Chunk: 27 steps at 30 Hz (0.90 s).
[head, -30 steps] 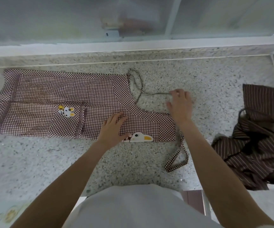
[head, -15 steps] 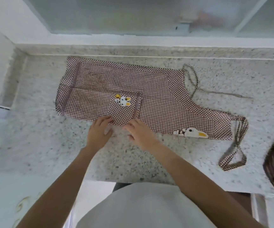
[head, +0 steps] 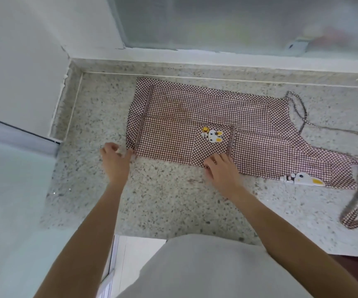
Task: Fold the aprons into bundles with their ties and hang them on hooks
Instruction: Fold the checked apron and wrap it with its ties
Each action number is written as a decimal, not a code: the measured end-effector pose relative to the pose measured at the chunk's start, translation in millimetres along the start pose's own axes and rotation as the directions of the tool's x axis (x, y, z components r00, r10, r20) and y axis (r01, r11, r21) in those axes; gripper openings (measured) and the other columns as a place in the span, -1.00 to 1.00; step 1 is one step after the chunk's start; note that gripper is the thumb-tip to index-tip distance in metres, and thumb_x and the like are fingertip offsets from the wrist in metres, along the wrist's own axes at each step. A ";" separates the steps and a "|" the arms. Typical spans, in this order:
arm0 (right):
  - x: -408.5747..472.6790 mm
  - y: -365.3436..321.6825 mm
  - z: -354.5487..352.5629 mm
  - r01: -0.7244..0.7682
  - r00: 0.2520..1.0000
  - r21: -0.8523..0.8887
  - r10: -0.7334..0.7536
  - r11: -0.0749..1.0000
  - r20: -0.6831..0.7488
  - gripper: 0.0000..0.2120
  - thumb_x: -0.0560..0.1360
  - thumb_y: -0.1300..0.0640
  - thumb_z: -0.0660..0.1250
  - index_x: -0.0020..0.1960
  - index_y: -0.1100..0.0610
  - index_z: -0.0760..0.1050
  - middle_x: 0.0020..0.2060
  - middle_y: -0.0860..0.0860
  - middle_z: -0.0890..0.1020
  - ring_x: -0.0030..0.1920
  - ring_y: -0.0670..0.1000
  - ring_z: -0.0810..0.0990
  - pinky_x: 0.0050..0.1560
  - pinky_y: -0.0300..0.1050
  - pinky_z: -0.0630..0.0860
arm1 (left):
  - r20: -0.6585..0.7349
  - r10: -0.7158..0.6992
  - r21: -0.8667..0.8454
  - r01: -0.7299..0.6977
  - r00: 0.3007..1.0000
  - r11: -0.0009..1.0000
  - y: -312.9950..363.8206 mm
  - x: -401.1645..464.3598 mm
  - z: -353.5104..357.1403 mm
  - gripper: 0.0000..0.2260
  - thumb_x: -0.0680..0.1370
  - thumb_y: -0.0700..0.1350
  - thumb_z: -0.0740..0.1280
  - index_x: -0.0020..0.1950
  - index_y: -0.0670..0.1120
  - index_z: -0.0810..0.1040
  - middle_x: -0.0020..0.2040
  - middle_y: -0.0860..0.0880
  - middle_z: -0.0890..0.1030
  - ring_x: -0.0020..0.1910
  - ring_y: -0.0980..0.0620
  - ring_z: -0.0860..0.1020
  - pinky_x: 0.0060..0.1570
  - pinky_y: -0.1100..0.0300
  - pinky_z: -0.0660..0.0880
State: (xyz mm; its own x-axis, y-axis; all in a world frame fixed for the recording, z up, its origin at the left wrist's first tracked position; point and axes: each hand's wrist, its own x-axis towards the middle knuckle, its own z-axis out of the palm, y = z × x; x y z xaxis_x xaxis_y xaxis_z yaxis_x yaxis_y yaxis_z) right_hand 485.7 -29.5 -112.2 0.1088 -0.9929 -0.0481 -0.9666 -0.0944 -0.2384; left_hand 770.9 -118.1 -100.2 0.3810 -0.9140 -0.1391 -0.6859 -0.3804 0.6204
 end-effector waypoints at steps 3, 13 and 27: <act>15.4 -24.6 9.2 0.051 0.998 0.017 -0.052 0.999 0.030 -0.80 0.37 0.15 0.42 -0.02 0.13 0.54 -0.09 0.05 0.57 -0.08 0.09 0.53 -0.09 -0.01 0.53 | 0.050 -0.075 0.005 0.075 0.996 0.997 -2.4 15.4 -2.3 -0.74 0.46 -0.05 0.43 0.00 -0.19 0.48 -0.15 -0.04 0.54 -0.20 0.02 0.49 -0.21 0.17 0.36; 28.8 -36.3 17.5 0.044 0.997 -0.042 -0.041 0.998 0.072 -0.77 0.39 0.21 0.43 0.03 0.12 0.52 -0.01 0.06 0.56 -0.04 0.10 0.52 -0.11 0.00 0.56 | 0.284 0.071 -0.117 -0.039 0.956 0.992 -27.9 44.3 -28.3 -0.82 0.55 -0.08 0.31 0.09 -0.13 0.57 -0.01 -0.02 0.54 -0.09 0.07 0.48 -0.07 0.21 0.37; 0.4 -35.8 15.1 0.083 0.997 0.025 -0.084 0.996 0.003 -0.83 0.52 0.13 0.14 -0.08 0.13 0.50 -0.18 -0.01 0.56 -0.17 0.04 0.52 -0.18 -0.09 0.51 | 0.521 0.707 0.053 -0.844 0.479 0.533 -13.5 -40.6 21.0 -0.70 0.43 0.03 0.33 0.13 0.00 0.56 0.13 0.04 0.55 0.12 0.01 0.49 0.10 0.03 0.49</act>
State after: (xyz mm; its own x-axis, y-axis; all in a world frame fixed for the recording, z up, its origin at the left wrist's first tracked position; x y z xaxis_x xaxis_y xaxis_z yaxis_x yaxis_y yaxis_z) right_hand 523.9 -25.5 -118.4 0.1898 -0.9813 -0.0307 -0.9481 -0.1751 -0.2656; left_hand 751.6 -78.7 -119.2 -0.6251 -0.7800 -0.0302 -0.7204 0.5616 0.4069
